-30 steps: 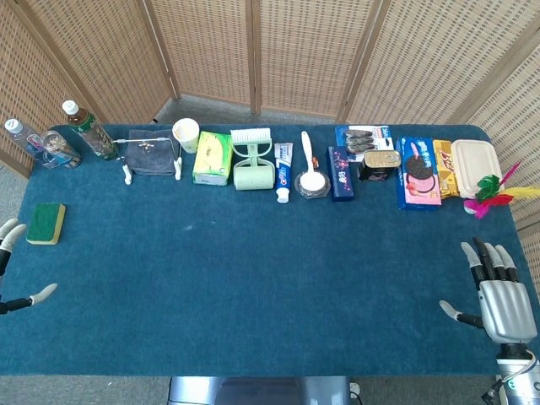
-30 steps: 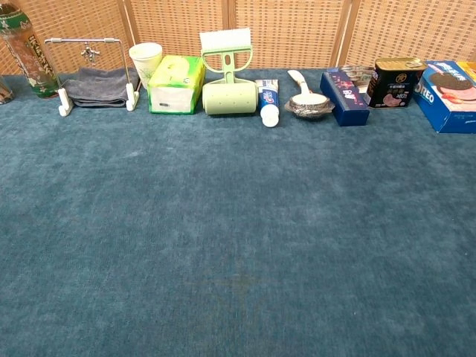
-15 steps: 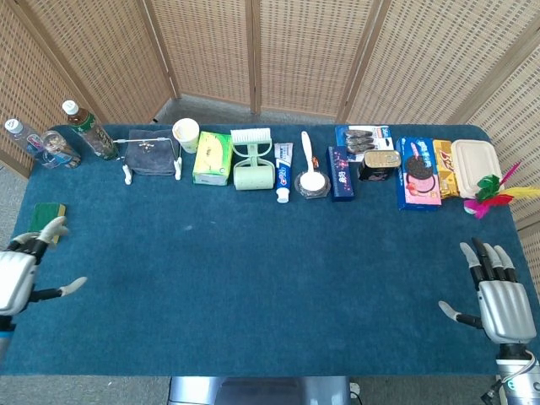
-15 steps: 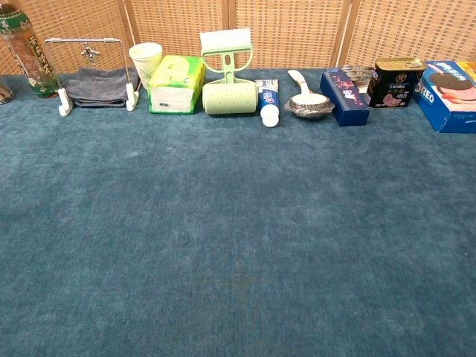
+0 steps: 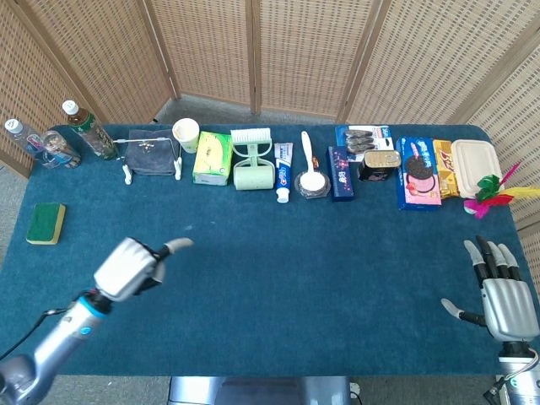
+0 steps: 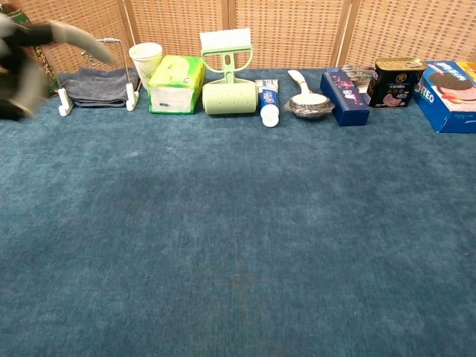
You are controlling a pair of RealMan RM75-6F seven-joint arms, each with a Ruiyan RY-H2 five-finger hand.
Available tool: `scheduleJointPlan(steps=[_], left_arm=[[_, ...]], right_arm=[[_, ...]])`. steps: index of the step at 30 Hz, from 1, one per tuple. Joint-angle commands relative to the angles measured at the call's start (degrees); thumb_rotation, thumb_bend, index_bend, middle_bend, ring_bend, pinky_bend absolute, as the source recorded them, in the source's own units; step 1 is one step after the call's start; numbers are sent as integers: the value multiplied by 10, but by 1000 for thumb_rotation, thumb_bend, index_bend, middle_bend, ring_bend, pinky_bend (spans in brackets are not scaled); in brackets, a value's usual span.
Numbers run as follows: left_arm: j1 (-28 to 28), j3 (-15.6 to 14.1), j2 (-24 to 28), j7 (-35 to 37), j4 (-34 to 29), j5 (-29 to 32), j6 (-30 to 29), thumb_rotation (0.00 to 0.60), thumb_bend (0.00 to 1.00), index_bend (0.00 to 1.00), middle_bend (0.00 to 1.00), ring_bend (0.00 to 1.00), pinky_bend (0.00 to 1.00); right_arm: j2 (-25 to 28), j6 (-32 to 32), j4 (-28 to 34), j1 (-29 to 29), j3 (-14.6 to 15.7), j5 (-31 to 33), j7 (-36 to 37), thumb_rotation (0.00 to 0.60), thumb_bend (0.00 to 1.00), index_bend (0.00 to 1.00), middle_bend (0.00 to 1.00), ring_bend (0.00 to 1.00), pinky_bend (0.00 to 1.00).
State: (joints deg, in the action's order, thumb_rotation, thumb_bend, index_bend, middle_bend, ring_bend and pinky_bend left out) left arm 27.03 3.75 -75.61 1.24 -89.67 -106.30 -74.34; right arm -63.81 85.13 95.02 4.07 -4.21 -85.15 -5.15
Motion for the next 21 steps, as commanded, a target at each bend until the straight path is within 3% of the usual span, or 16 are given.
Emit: scheduleJointPlan(steps=[1,6,14,21], left_arm=[[47,-2,-27,-64,-34,-25,58,600,997,212,1000,1000,1000],[89,-4,-52,-107,-35,-79,77,600,973,212,1000,1000,1000],[129,-29,-73,-92,-8,-167,40,600,973,212,1000,1000,1000],[138,-41,-88,-94,1,-184,17,600,973,212,1000,1000,1000]], right_arm=[[1,0,0,0,0,1,1,474,0,0,0,0,3],[1,1,1,-1,-1,2,1,475,0,0,0,0,3],[1,1,3,-1,-2,4,0,473,0,0,0,0,2],[1,5,1,-2,-3,4,6,472,0,0,0,0,3]])
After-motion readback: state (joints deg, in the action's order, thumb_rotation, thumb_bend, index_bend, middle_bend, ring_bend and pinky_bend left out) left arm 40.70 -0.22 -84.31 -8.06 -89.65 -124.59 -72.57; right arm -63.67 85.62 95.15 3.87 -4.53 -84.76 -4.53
